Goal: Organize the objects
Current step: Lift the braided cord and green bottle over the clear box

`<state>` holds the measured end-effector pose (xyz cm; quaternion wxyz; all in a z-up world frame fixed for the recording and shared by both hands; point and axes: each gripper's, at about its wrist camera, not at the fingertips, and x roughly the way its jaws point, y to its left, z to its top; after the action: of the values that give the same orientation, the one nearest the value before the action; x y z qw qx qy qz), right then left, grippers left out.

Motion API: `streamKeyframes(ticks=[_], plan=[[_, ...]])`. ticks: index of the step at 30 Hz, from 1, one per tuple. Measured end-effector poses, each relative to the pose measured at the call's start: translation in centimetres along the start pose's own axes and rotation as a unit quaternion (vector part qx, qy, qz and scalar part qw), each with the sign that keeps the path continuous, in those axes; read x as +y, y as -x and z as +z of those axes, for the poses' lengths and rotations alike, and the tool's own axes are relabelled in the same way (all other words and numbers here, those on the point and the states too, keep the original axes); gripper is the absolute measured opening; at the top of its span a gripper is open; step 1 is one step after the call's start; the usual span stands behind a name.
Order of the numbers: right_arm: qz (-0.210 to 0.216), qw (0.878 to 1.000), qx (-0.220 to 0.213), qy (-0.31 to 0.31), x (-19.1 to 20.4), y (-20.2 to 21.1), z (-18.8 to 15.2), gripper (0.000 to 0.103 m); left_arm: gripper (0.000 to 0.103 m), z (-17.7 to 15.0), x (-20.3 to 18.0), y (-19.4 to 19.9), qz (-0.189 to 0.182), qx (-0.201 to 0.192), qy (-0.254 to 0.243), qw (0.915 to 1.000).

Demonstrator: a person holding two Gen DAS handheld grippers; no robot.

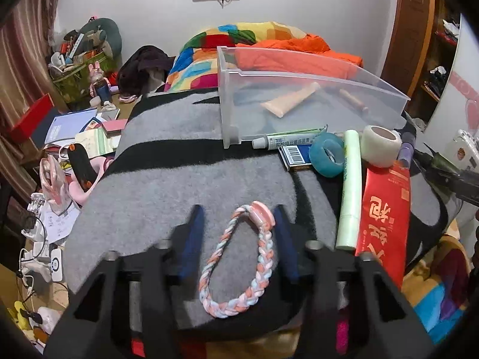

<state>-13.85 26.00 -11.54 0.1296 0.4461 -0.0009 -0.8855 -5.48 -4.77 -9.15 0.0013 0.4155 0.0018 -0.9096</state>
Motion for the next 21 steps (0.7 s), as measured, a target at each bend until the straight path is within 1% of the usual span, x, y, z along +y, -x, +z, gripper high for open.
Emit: streamKeyframes(ticks=[2,5,8,11,17,21], plan=[[-0.001,1.000,-0.008,-0.001,-0.2,0.1,-0.1,0.039,0.021,0.1,0.0,0.0,0.001,-0.003,0.001,1.0000],[-0.007,1.000,-0.022,0.002,-0.1,0.8,-0.2,0.038,0.017,0.1,0.2,0.1,0.001,-0.004,0.010,0.9999],[-0.007,0.999,-0.040,0.002,-0.2,1.8,-0.1,0.038,0.015,0.4,0.6,1.0,-0.006,-0.014,0.023,0.9996],[-0.002,0.998,-0.056,-0.001,-0.2,2.9,0.6,0.038,0.014,1.2,0.7,2.4,-0.013,-0.037,0.028,0.9988],[0.022,0.996,-0.088,0.006,0.8,4.2,2.8,0.038,0.014,4.1,0.2,4.3,-0.025,-0.079,0.022,0.9963],[0.025,0.993,-0.110,0.018,2.1,4.3,4.7,0.038,0.014,6.0,-0.6,4.5,-0.027,-0.096,0.017,0.9949]])
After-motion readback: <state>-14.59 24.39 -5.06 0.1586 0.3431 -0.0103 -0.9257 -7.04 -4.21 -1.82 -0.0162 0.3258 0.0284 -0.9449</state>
